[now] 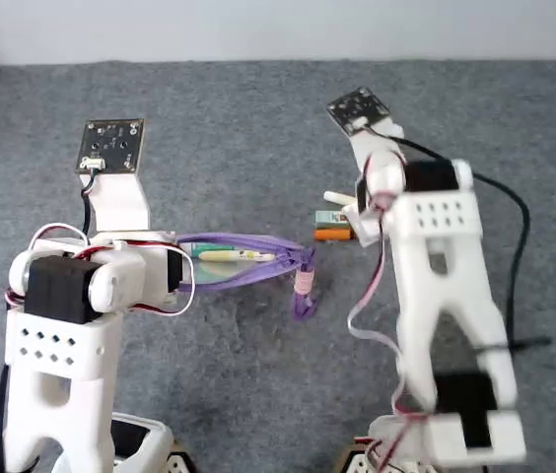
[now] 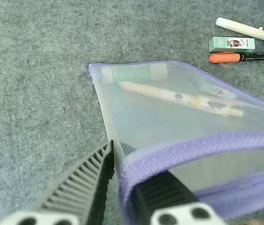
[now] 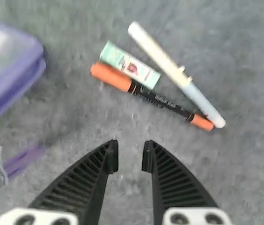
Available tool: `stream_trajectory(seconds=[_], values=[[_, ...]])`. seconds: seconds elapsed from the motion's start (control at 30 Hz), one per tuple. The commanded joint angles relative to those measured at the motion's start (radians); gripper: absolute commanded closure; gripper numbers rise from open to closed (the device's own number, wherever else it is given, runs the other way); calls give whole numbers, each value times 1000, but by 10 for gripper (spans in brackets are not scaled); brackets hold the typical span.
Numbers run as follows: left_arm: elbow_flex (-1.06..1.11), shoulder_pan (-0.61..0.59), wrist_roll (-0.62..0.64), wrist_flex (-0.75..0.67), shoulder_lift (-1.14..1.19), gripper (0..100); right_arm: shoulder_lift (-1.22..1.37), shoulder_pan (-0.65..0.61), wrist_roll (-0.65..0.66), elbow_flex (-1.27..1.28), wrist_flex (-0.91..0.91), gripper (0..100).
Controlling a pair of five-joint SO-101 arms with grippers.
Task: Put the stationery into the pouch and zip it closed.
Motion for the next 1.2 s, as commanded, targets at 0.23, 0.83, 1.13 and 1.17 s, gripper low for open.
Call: stream_trajectory(seconds=[0.23,0.83,1.13,1.17], values=[[-44,0,11,-11,2,989,381,19,324,-413,108,685],[41,0,6,-48,0,989,605,-56,525,-512,59,705],[41,0,6,-48,-2,989,707,-70,534,-514,13,705],[41,0,6,-48,-2,989,720,-68,534,-514,2,705]])
